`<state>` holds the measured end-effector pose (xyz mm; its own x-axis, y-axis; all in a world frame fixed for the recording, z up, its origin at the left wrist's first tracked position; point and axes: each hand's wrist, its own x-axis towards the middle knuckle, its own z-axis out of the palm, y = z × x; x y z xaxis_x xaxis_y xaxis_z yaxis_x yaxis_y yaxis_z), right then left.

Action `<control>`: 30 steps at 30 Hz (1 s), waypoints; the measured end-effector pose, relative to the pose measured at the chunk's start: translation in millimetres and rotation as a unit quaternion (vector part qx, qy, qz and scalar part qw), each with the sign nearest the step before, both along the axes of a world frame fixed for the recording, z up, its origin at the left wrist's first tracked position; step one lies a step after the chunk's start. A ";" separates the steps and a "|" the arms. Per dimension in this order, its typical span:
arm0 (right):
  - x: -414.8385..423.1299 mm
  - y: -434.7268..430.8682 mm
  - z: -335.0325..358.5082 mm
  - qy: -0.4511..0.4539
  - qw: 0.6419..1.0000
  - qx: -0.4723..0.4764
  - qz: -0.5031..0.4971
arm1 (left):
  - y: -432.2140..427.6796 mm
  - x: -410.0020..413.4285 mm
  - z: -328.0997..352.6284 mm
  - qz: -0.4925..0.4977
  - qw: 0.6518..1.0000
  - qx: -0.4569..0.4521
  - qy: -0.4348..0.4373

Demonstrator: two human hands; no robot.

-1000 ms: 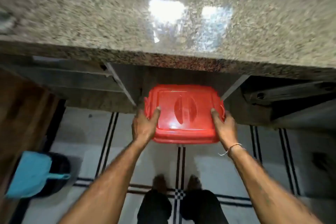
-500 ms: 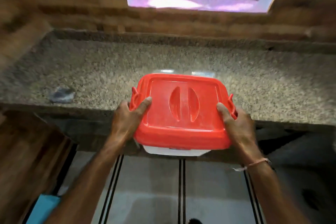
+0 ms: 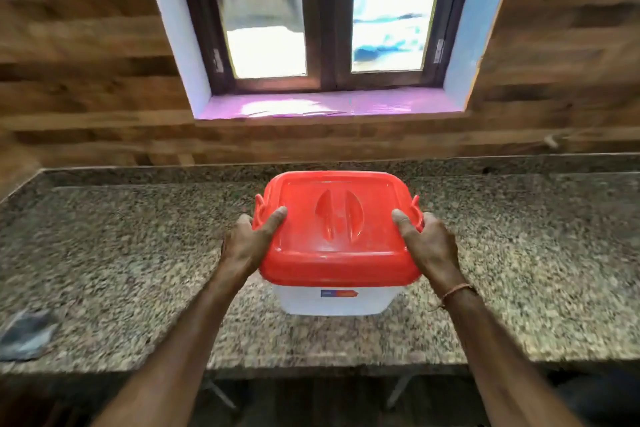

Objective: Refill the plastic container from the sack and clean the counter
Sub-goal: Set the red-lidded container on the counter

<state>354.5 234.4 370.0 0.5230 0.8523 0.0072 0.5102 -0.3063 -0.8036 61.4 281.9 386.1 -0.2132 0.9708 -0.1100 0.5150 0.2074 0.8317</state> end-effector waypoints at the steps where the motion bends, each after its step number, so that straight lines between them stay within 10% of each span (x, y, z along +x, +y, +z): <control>1: 4.9 14.7 -5.4 -0.002 1.000 -0.009 0.004 | 12.4 4.3 -6.8 -0.003 1.000 -0.012 -0.008; 16: 20.2 105.5 -23.2 -0.019 0.993 -0.103 0.062 | 98.1 1.0 -44.1 -0.016 0.994 -0.100 -0.040; 23: 8.2 110.2 -25.1 -0.006 0.992 -0.117 0.038 | 104.4 -24.9 -67.9 0.023 0.949 -0.175 -0.262; 30: -2.9 115.5 -32.9 0.047 0.993 -0.104 -0.023 | 104.1 -15.7 -50.7 -0.058 0.962 -0.048 -0.264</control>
